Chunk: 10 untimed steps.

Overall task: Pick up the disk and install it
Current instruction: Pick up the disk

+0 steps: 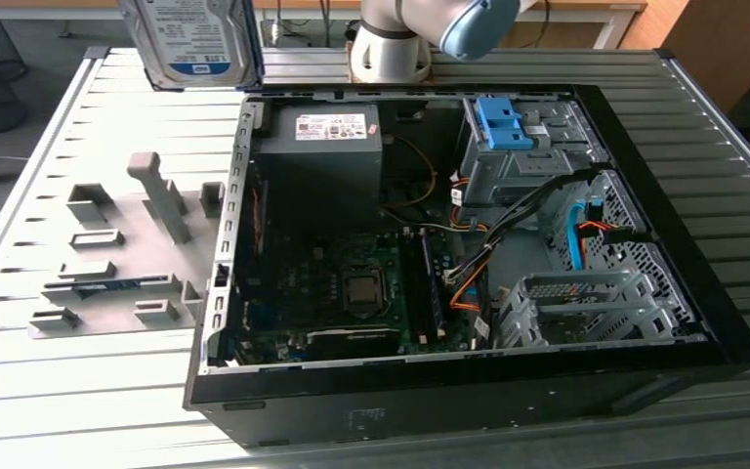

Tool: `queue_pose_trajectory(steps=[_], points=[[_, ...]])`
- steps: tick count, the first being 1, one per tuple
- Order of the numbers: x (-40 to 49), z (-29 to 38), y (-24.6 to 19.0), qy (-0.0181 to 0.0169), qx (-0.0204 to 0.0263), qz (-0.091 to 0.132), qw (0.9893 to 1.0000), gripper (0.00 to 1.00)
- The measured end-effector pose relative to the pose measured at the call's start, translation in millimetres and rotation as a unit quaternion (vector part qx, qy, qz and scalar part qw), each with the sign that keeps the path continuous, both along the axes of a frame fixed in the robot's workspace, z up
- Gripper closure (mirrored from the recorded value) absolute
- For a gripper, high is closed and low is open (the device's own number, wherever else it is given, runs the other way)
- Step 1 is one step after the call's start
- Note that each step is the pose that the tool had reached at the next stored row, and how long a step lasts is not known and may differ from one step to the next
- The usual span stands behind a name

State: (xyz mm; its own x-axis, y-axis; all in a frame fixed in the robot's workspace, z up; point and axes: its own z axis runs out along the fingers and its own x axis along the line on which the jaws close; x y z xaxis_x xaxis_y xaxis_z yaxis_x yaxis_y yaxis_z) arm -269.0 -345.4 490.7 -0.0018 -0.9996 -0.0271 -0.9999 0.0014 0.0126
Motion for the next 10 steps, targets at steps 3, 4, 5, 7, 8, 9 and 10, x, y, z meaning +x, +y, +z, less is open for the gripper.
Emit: queue_pose_trajectory(steps=[3,4,5,7,8,9,10], points=[[8.1,0.0,0.0,0.0,0.0,0.0,1.0,0.64],[10.7,0.0,0.0,0.0,0.0,0.0,1.0,0.64],[13.2,0.1,0.0,0.0,0.0,0.0,1.0,0.64],[18.3,0.0,0.0,0.0,0.0,0.0,1.0,0.64],[20.9,0.0,0.0,0.0,0.0,0.0,1.0,0.64],[23.3,0.0,0.0,0.0,0.0,0.0,1.0,0.64],[25.9,0.0,0.0,0.0,0.0,0.0,1.0,0.64]])
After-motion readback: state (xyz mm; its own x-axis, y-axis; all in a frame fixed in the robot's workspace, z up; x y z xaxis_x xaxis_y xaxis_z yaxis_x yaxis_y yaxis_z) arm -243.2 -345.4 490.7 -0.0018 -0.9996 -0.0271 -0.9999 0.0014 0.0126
